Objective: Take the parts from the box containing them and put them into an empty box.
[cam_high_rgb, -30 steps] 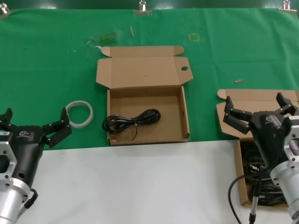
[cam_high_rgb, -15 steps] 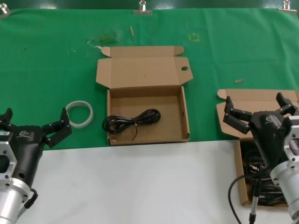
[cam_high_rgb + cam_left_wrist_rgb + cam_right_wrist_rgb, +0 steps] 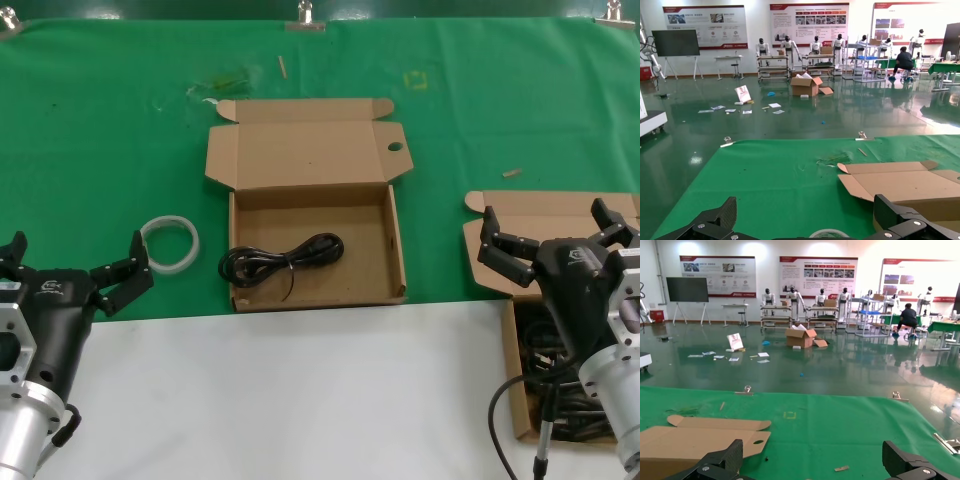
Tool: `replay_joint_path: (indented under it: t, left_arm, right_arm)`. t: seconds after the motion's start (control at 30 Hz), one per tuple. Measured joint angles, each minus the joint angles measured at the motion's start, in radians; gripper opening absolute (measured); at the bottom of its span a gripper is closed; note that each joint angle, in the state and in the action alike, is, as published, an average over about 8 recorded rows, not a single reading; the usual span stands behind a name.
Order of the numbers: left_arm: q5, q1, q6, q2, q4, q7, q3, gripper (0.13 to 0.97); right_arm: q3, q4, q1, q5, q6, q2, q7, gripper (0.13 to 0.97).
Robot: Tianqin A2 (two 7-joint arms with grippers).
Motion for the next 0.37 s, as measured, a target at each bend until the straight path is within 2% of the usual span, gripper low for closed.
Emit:
replay_joint_path:
  t: [0.37]
  left_arm:
    - [0.000,0.000,0.000,0.000,0.000,0.000,0.000,0.966]
  right_arm:
    - [0.000,0.000,0.000,0.000,0.000,0.000,0.000,0.966]
